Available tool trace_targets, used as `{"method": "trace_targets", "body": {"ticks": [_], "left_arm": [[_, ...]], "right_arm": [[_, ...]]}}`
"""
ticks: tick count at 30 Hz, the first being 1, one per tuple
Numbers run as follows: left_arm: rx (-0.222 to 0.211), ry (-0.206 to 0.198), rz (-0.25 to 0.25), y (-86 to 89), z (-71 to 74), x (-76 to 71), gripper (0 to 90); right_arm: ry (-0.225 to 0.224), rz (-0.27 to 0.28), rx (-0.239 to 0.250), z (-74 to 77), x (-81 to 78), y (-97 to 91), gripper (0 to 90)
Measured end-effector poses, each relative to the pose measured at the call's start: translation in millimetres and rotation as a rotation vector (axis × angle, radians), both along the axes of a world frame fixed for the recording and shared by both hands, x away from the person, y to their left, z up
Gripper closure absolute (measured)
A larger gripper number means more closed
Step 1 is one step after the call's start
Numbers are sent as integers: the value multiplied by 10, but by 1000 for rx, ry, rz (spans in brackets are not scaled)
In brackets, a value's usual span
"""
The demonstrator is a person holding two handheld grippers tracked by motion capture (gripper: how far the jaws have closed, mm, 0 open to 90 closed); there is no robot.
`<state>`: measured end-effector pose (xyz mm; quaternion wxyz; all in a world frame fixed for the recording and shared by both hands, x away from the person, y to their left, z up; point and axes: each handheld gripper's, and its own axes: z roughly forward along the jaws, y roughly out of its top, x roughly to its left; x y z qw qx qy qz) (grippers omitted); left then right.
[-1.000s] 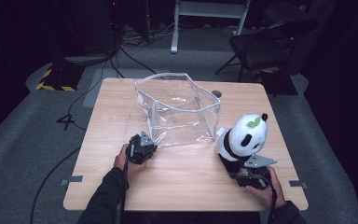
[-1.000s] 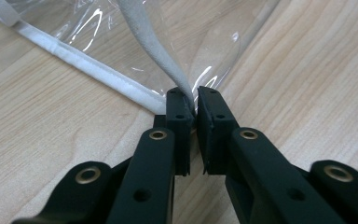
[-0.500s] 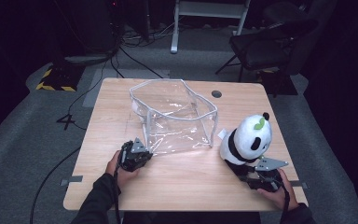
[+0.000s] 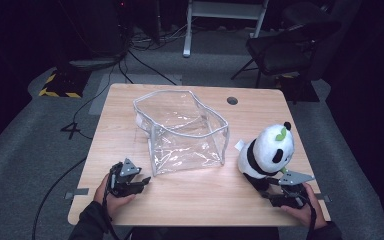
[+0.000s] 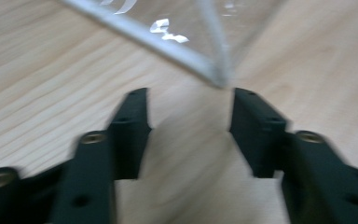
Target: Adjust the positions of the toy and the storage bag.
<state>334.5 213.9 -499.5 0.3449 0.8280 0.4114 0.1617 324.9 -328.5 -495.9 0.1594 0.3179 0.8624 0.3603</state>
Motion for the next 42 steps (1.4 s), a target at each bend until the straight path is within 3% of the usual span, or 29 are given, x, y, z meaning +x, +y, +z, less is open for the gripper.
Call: {"method": "trace_targets", "body": {"ticks": [2, 6, 8, 12, 14, 17, 19, 21, 23, 26, 29, 30, 31, 35, 38, 42], "left_arm": [[1, -12, 44, 43, 0, 29, 388], [46, -13, 129, 111, 4, 145, 297], [32, -13, 156, 159, 9, 226, 271], [-18, 11, 206, 226, -6, 401, 236], [-19, 4, 235, 225, -5, 495, 236], [-22, 24, 283, 232, 12, 670, 230], [-88, 43, 300, 251, 3, 787, 230], [-93, 65, 310, 232, -19, 896, 229], [-102, 66, 302, 184, -37, 969, 221], [-110, 74, 273, 70, -30, 1048, 220], [-62, 47, 246, -83, -36, 1097, 225], [-78, 41, 231, -112, -36, 1110, 225], [-96, 61, 206, -133, -33, 1132, 225], [-154, 87, 192, -239, -19, 1210, 202], [-148, 60, 184, -322, -20, 1258, 211], [-159, 90, 155, -411, -15, 1354, 216]], "right_arm": [[-9, -16, -6, 22, -22, -34, 341], [-22, -22, -7, 56, -63, -151, 344], [-36, -49, -9, 70, -68, -234, 381], [-54, -120, 42, 122, -43, -409, 441], [-75, -165, 41, 153, -1, -455, 448], [-92, -215, 52, 188, 130, -469, 456], [-91, -220, 51, 185, 165, -464, 456], [-82, -221, 37, 169, 237, -454, 442], [-65, -230, 9, 126, 334, -452, 442], [-49, -229, 17, 99, 387, -462, 442], [-46, -239, 25, 62, 497, -473, 429], [-46, -239, 25, 62, 497, -473, 429], [-50, -233, 29, 60, 519, -473, 420], [-42, -249, 63, 53, 600, -485, 370], [-37, -254, 70, 60, 652, -494, 365], [-42, -259, 51, 51, 720, -467, 373]]}}
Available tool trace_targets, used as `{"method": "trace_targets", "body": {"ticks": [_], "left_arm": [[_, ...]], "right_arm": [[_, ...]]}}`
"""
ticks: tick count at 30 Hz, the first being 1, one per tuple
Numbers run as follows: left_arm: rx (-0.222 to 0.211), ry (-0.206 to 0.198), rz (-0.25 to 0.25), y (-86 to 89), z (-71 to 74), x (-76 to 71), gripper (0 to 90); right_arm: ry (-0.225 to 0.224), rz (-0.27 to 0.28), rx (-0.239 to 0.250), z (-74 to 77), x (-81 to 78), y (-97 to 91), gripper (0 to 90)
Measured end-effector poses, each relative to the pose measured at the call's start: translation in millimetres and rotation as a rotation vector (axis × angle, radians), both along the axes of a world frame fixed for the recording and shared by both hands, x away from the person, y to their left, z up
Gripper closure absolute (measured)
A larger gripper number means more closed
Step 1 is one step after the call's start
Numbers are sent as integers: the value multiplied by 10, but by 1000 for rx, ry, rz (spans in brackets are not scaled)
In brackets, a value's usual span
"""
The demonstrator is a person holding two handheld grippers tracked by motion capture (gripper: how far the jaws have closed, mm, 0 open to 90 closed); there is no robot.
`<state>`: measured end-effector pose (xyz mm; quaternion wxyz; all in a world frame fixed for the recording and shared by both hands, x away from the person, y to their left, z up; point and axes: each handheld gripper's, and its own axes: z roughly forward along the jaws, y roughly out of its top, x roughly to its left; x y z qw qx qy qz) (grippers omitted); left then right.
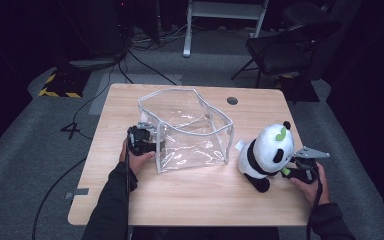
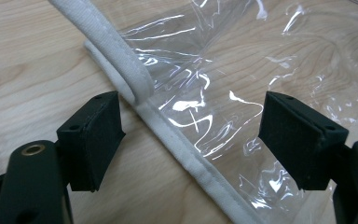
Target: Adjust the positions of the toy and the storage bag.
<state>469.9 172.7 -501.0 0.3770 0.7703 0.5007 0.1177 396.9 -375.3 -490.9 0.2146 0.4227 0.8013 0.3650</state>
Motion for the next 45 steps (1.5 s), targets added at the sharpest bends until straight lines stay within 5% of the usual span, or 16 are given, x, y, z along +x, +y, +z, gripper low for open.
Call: {"method": "trace_targets", "body": {"ticks": [11, 16, 19, 24, 29, 34, 41, 45], "left_arm": [[34, -8, -63, -377, 22, 83, 223], [46, -12, -65, -397, 28, 97, 224], [101, -15, -75, -378, 50, 53, 189], [180, -54, -102, -343, 72, -180, 187], [226, -57, -124, -218, 91, -421, 176], [198, -50, -145, -76, 125, -651, 174], [258, -38, -169, 34, 25, -1071, 173], [254, -54, -172, 96, 24, -1267, 168]], "right_arm": [[-17, 6, -16, 37, 133, 55, 384], [-21, -16, -2, 53, 176, 33, 371], [-12, -41, 17, 48, 179, -1, 333], [-31, -63, 58, 121, 53, -121, 292], [-74, -55, 38, 221, -143, -175, 257], [-112, -49, 62, 365, -325, -170, 266], [-129, -30, 50, 451, -545, -152, 248], [-120, -22, 74, 447, -688, -185, 260]]}}
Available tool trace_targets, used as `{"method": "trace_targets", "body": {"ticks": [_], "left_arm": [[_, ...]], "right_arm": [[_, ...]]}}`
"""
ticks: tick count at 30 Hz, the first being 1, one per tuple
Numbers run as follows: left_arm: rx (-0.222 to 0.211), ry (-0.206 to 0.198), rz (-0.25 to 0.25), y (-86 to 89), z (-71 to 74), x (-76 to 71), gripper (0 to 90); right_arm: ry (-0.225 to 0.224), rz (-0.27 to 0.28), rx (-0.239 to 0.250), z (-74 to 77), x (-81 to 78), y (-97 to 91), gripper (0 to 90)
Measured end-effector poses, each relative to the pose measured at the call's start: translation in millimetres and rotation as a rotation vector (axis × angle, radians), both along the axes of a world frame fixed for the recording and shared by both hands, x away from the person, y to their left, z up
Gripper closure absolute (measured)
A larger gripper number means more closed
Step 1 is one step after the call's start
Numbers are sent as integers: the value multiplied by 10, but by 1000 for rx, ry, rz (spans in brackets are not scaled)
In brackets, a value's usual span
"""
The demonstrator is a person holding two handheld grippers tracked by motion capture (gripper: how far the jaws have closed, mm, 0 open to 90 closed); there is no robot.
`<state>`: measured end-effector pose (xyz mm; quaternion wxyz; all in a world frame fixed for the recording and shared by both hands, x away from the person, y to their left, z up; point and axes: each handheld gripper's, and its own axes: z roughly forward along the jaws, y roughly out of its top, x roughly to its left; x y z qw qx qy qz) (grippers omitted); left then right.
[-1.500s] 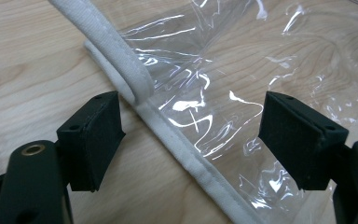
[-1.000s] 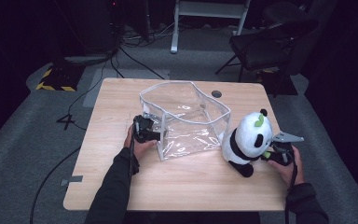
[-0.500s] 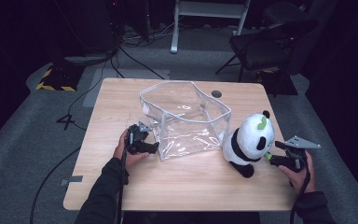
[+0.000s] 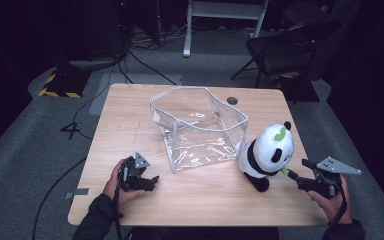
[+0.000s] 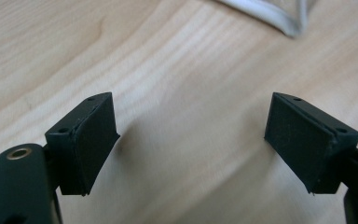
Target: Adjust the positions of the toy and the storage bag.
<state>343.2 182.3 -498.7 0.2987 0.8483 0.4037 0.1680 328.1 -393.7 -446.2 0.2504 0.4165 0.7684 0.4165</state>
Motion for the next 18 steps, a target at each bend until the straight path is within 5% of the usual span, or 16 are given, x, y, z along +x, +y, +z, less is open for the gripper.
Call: {"method": "trace_targets", "body": {"ticks": [4, 10, 13, 18], "left_arm": [[-51, 19, -1, 68, -48, -107, 159], [-77, -4, 4, 113, -83, -177, 156], [-89, -6, 8, 118, -94, -182, 155], [-80, -7, 6, 111, -92, -166, 141]], "right_arm": [[-8, 54, 4, -11, -158, 97, 288], [60, 176, -22, -201, -233, 501, 272], [93, 191, -12, -276, -204, 632, 268], [106, 204, -64, -371, -168, 811, 316]]}}
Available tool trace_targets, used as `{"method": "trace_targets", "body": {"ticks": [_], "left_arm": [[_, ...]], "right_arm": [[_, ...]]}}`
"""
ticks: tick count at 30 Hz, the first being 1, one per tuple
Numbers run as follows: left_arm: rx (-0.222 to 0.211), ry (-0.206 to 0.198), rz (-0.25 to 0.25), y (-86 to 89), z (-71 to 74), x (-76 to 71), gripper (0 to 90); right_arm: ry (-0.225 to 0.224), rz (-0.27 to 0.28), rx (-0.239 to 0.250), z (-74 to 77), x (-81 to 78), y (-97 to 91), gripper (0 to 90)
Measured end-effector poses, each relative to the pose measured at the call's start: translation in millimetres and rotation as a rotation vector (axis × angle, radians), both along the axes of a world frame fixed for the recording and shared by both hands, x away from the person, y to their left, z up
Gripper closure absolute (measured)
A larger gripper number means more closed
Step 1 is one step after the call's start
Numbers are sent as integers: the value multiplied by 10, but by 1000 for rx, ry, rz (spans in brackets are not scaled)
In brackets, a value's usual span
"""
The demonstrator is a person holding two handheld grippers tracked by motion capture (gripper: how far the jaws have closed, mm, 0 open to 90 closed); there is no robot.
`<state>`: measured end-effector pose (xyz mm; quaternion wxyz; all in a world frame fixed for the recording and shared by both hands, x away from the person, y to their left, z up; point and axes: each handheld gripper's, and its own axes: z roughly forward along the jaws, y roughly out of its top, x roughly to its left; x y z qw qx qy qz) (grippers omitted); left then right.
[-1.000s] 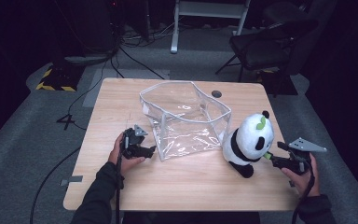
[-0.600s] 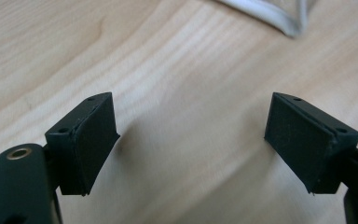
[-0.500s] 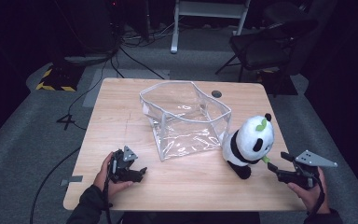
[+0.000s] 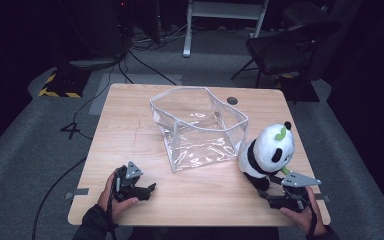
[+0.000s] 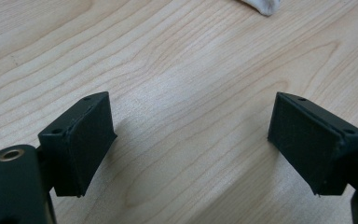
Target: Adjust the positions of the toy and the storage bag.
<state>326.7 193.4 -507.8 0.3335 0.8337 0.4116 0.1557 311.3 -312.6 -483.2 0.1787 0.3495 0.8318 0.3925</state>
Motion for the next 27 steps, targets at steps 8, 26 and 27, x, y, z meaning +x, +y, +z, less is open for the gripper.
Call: {"method": "trace_targets", "body": {"ticks": [8, 26, 27], "left_arm": [[-2, 3, -12, -8, -2, 18, 132], [-9, 9, -14, -22, -7, 26, 124], [-9, 9, -14, -22, -7, 26, 124]], "right_arm": [[24, -7, -59, -88, 179, -66, 483], [4, -191, -88, -78, 462, -627, 433], [5, -198, -86, -76, 474, -642, 427]]}}
